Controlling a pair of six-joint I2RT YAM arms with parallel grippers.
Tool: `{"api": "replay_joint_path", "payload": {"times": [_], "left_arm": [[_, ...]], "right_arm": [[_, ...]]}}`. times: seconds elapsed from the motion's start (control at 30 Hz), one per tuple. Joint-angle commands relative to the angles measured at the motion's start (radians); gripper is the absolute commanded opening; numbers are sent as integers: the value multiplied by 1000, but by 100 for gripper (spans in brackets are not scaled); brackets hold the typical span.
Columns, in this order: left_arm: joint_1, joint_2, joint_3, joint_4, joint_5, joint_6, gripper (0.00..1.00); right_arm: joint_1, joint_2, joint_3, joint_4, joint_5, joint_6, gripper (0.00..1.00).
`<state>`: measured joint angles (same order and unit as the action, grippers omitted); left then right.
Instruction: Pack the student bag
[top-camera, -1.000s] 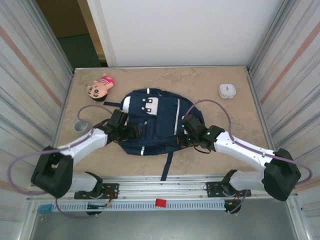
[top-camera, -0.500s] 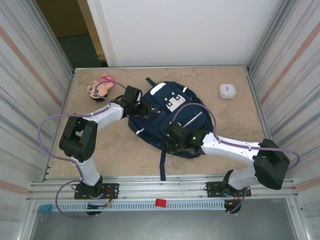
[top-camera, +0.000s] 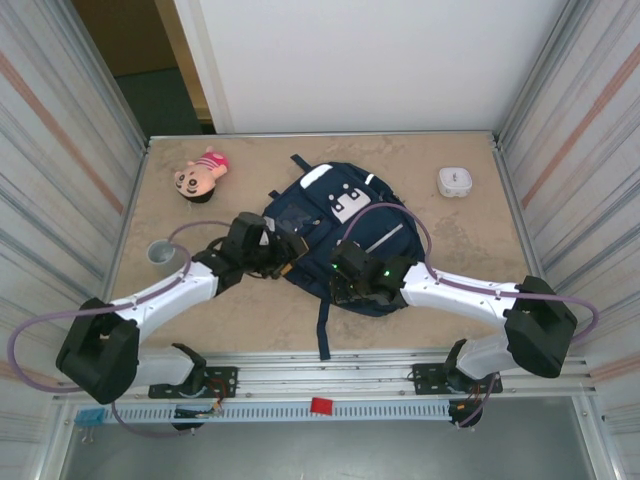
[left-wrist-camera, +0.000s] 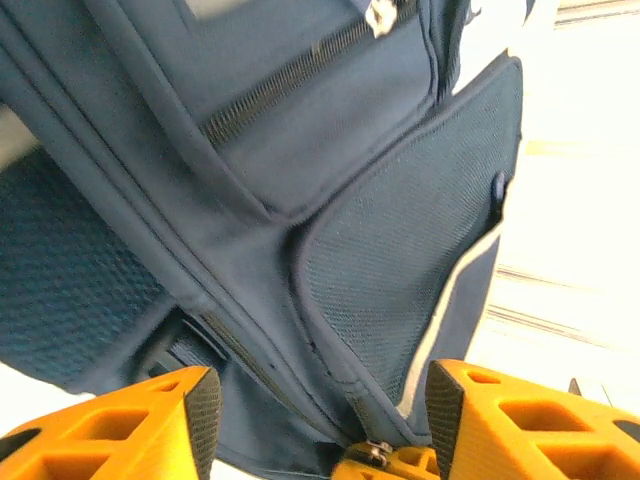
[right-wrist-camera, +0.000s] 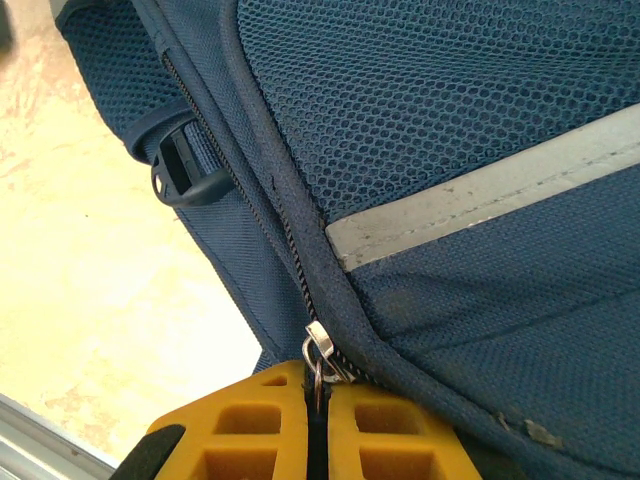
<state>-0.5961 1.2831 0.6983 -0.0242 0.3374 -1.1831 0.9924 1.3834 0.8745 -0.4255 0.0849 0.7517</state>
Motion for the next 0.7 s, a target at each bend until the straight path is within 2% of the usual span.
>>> {"api": "replay_joint_path", "payload": {"times": [0.0,0.2,0.43,0.5,0.57,0.67], "left_arm": [[-33,34,-16,193,-14,-220,54],[-80,150,2,314,-6,-273,52],[-121,232,24,346,-11,-283,51],[-126,246,26,355,-14,-292,48],[-126,262,27,369,-24,-295,35],[-119,274,34,350,-32,-284,9]], "right_arm": [[-11,-12,12,76,-16,-15,0],[-12,-39,-4,81,-11,-12,0],[-14,-60,-21,93,-11,-9,0],[-14,-62,-22,94,-13,-12,0],[-14,-69,-25,94,-12,-12,0],[-24,-88,-31,66,-2,-12,0]]}}
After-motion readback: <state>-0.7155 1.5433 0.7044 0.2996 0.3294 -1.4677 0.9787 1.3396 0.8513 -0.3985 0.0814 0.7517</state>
